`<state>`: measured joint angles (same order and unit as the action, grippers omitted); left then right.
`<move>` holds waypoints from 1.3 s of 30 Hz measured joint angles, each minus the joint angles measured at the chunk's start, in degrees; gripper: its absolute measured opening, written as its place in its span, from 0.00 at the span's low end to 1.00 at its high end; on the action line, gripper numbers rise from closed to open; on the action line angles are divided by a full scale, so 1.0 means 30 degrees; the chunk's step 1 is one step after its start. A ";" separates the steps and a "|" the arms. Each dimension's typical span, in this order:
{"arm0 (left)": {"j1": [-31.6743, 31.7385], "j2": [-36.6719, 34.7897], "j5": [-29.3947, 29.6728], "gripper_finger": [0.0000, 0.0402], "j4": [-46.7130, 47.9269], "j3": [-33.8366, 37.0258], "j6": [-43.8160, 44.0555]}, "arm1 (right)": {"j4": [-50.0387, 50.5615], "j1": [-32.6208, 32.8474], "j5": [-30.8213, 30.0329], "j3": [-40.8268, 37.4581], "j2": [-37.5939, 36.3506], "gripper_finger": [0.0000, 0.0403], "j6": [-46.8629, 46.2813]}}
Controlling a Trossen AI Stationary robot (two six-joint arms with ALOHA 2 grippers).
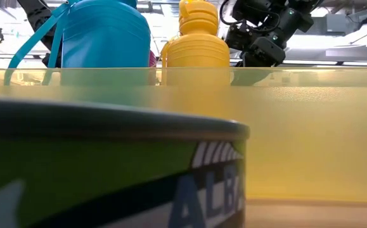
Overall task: Pick & Place Food Item
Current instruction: Put the red tuna can into the red bin
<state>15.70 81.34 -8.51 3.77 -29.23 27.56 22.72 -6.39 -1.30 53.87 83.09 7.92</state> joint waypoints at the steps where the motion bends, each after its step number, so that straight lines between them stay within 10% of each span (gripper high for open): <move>1: 0.0000 -0.0021 0.0035 0.10 0.0086 0.0003 -0.0260 | 0.0000 0.0000 -0.0006 0.0000 -0.0006 0.76 0.0002; 23: 0.0329 -0.6605 0.1203 0.00 0.3019 0.0175 -0.1649 | -0.0226 0.0000 -0.0015 -0.0007 0.0000 0.76 -0.0005; 39: 0.4822 -1.0406 0.4760 0.00 0.3564 -0.0064 -0.3064 | -0.0226 0.0015 -0.0007 -0.0007 0.0000 0.76 -0.0056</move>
<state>30.17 50.12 5.77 14.46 -29.43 18.37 22.04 -6.35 -1.32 53.84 83.09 7.75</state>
